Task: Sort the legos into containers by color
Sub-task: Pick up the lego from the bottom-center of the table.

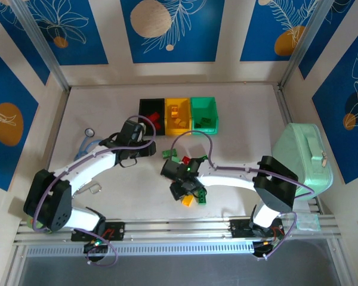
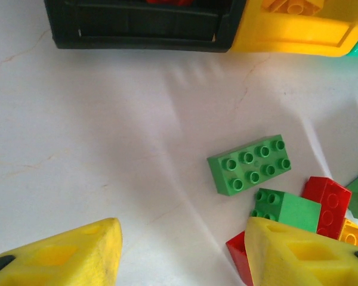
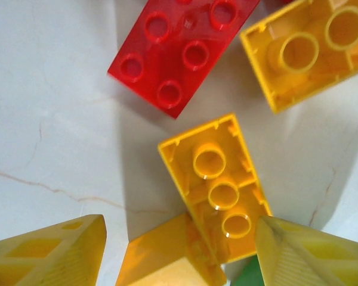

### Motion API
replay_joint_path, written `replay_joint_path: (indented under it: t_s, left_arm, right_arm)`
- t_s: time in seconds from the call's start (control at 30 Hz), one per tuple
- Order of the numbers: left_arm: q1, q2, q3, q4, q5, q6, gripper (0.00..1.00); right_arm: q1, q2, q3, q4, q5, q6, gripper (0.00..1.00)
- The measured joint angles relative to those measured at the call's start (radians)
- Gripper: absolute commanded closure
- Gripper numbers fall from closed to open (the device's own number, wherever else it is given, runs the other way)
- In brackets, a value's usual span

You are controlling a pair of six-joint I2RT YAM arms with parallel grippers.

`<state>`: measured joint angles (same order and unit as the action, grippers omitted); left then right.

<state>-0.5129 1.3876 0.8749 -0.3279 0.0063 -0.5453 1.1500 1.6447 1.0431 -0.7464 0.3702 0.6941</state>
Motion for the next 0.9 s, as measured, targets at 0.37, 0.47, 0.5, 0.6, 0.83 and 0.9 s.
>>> replay_joint_path:
  t_s: [0.37, 0.47, 0.5, 0.6, 0.83, 0.9]
  left_arm:
    - [0.000, -0.017, -0.051, 0.016, -0.002, -0.008, 0.44]
    - [0.000, -0.017, -0.055, 0.029, -0.001, -0.016, 0.44]
    - [0.000, -0.017, -0.055, 0.033, -0.001, -0.019, 0.44]
    - [0.000, -0.017, -0.056, 0.037, -0.001, -0.023, 0.44]
    - [0.000, -0.017, -0.067, 0.044, -0.007, -0.025, 0.44]
    - [0.000, -0.017, -0.070, 0.045, -0.008, -0.025, 0.45]
  right_arm:
    - [0.089, -0.005, -0.011, -0.080, 0.028, 0.127, 0.34]
    - [0.093, -0.007, -0.026, -0.077, 0.022, 0.143, 0.35]
    - [0.095, -0.007, -0.028, -0.076, 0.018, 0.146, 0.35]
    - [0.101, -0.007, -0.030, -0.067, 0.010, 0.153, 0.36]
    - [0.107, 0.002, -0.030, -0.039, -0.008, 0.164, 0.41]
    - [0.109, 0.008, -0.030, -0.032, -0.011, 0.169, 0.43]
